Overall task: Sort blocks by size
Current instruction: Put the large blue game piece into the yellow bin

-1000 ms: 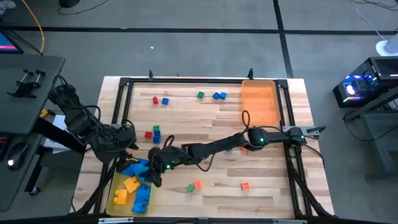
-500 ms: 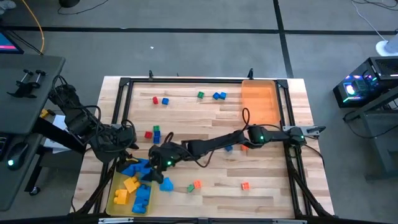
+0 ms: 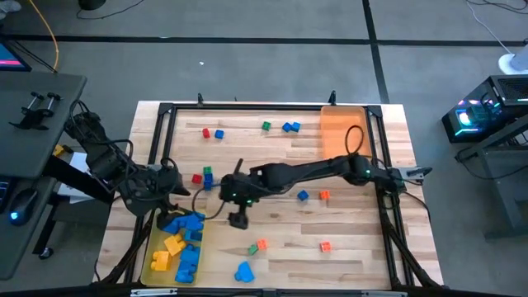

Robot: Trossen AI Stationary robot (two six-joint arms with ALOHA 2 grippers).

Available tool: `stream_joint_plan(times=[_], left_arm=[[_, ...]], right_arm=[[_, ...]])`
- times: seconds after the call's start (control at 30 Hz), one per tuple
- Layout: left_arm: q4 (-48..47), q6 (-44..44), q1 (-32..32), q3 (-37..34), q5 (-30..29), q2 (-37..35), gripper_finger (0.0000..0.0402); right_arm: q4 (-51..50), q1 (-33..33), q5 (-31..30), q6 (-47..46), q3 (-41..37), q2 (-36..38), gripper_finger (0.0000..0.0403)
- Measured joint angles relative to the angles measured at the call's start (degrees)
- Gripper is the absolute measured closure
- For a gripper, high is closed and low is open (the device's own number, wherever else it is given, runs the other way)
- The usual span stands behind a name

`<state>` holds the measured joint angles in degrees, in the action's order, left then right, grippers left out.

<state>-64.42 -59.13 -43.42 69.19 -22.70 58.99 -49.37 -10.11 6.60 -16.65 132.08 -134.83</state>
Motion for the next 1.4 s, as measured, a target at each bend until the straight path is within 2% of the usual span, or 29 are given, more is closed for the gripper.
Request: stream_joint_plan(times=[0.13, 0.27, 0.4, 0.53, 0.6, 0.7, 0.87, 0.97, 1.07, 1.23, 1.3, 1.4], left_arm=[[2.8, 2.7, 0.6, 0.0, -1.1, 0.4, 0.0095], [7.7, 5.3, 2.1, 0.0, -1.3, 2.5, 0.0095], [15.5, 12.0, 3.1, 0.0, 3.7, 7.6, 0.0095], [21.1, 15.2, 2.7, 0.0, 10.9, 15.9, 0.0095], [21.0, 12.8, 2.0, 0.0, 14.4, 20.3, 0.0095], [23.4, 5.4, -0.8, 0.0, 14.4, 26.9, 0.0095], [44.2, 0.0, -4.2, 0.5, 13.0, 38.4, 0.0095], [45.5, -0.5, -3.6, 4.7, 13.0, 45.6, 0.0095], [36.4, 9.1, -2.6, 12.1, 13.3, 52.4, 0.0095], [20.4, 38.9, -1.9, 24.3, 10.7, 61.0, 0.0095], [17.8, 48.1, -1.8, 27.1, 9.5, 63.3, 0.0095], [18.8, 58.6, -1.7, 28.8, 9.5, 64.9, 0.0095]], right_arm=[[-10.7, -2.0, -2.1, 1.5, -0.2, 2.4, 0.0041], [-16.9, -5.7, -2.1, 0.0, -0.2, 3.1, 0.0041], [-20.3, -10.9, -2.6, -4.1, -0.3, 3.1, 0.0041], [-24.3, -16.5, -7.9, -9.8, -0.3, 3.1, 0.0041], [-25.9, -19.3, -10.3, -12.4, -0.3, 3.1, 0.0041], [-26.7, -23.2, -12.5, -16.0, -0.3, 3.1, 0.0041], [-30.1, -28.6, -17.3, -24.2, -0.3, 3.3, 0.0041], [-34.3, -30.9, -20.4, -32.7, -0.1, 3.3, 0.0041], [-37.4, -33.1, -22.5, -41.2, -0.1, 3.3, 0.0041], [-38.1, -36.1, -22.7, -54.0, -0.1, 3.3, 0.0041], [-38.2, -37.1, -22.7, -58.5, -0.1, 3.3, 0.0041], [-38.2, -38.0, -22.1, -64.2, -0.1, 3.3, 0.0041]])
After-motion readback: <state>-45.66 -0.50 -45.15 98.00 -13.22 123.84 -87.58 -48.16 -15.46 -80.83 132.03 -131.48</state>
